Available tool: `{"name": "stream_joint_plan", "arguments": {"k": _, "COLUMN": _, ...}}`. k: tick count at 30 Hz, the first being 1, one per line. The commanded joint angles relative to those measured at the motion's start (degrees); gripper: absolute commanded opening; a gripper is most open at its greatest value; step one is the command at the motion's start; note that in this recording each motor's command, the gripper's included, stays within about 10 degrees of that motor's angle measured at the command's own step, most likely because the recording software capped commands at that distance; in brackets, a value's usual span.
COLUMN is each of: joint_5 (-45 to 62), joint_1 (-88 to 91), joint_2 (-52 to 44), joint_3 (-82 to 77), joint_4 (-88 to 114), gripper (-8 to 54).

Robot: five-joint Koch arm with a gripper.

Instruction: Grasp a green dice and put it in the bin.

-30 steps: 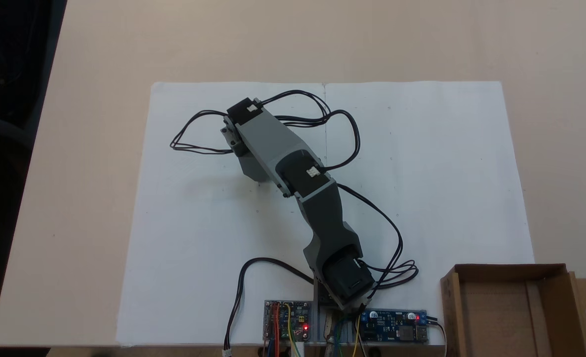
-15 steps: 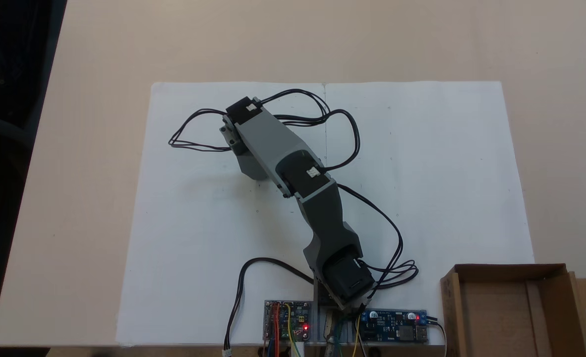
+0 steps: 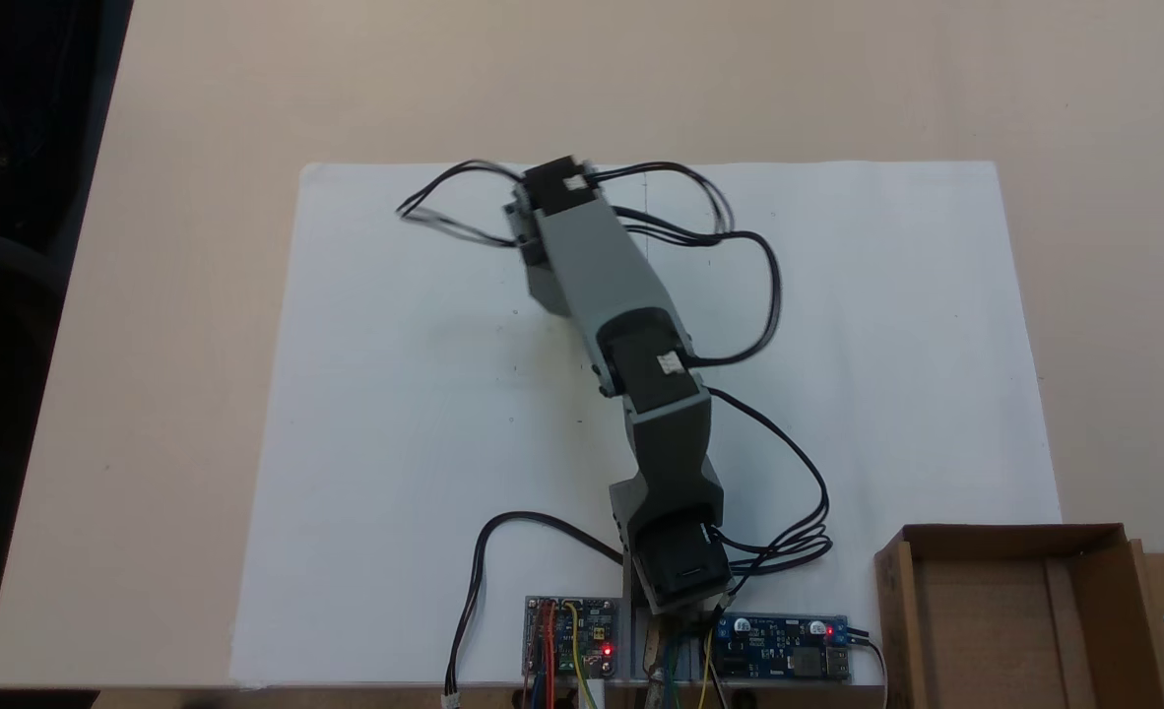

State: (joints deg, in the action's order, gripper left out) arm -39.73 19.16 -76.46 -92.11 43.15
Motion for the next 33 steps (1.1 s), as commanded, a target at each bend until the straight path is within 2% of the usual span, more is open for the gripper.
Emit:
{"name": "stream_joint_plan", "arguments": {"k": 1, "joint_5": -1.8, "joint_1": -4.8, "joint_2": -5.6, "joint_3": 1.5, "joint_4": 3.9, "gripper": 16.8}}
{"name": "stream_joint_plan", "arguments": {"k": 8, "joint_5": 8.3, "joint_1": -22.8, "joint_2": -12.7, "joint_3": 1.5, "joint_4": 5.4, "gripper": 16.8}}
{"name": "stream_joint_plan", "arguments": {"k": 20, "joint_5": 29.5, "joint_1": -54.7, "joint_2": -30.4, "joint_3": 1.5, "joint_4": 7.3, "gripper": 16.8}}
{"name": "stream_joint_plan", "arguments": {"k": 25, "joint_5": 39.6, "joint_1": -65.8, "joint_2": -32.9, "joint_3": 2.5, "joint_4": 7.2, "gripper": 16.8}}
{"name": "stream_joint_plan", "arguments": {"k": 33, "joint_5": 49.2, "joint_1": -84.6, "joint_2": -33.0, "joint_3": 3.3, "joint_4": 6.9, "gripper": 17.0}}
